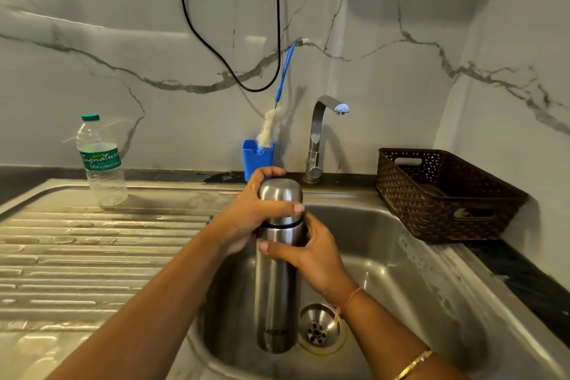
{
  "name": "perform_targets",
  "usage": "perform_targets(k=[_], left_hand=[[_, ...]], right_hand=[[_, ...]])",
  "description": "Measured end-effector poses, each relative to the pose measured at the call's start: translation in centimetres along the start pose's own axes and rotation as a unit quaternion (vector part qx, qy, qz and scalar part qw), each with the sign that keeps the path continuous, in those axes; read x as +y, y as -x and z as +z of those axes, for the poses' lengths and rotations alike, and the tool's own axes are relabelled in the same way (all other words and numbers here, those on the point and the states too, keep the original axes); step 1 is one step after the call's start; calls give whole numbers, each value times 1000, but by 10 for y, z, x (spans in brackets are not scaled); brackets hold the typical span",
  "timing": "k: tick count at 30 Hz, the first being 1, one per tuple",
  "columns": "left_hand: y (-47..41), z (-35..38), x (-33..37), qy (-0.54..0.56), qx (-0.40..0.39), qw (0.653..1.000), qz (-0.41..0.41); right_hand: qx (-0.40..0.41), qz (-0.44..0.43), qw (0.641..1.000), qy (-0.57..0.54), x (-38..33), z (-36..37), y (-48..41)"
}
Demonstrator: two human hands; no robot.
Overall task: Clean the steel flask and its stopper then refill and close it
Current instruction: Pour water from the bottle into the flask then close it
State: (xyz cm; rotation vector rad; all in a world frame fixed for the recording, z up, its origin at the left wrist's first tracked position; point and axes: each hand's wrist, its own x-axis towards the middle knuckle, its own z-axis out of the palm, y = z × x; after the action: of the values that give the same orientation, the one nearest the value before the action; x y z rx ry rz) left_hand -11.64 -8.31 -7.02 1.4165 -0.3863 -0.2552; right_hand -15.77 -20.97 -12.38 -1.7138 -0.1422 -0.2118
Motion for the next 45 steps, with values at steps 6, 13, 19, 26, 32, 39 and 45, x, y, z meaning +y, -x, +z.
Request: perform_targets(k=[6,13,19,26,32,39,45], left_hand=[[-2,-33,2,30,-21,999,-33],[3,-32,6,-3,-66,998,-15],[2,-24,7,-10,-72,997,1],[1,17,-3,-250,71,964,53],[-1,10,-10,-128,82,985,79],[5,-18,2,22,-127,991,41],[5,-9,1,35,-106,992,63]], right_hand=[[8,-1,1000,22,7,8,0],[128,22,983,131,3,-3,0],[156,27,977,145,-1,-4,1],[103,28,972,207,-1,4,4],[38,0,997,64,1,2,2],[-107,-25,989,-98,-6,-3,2],[-128,-15,979,-158,-5,-5,2]])
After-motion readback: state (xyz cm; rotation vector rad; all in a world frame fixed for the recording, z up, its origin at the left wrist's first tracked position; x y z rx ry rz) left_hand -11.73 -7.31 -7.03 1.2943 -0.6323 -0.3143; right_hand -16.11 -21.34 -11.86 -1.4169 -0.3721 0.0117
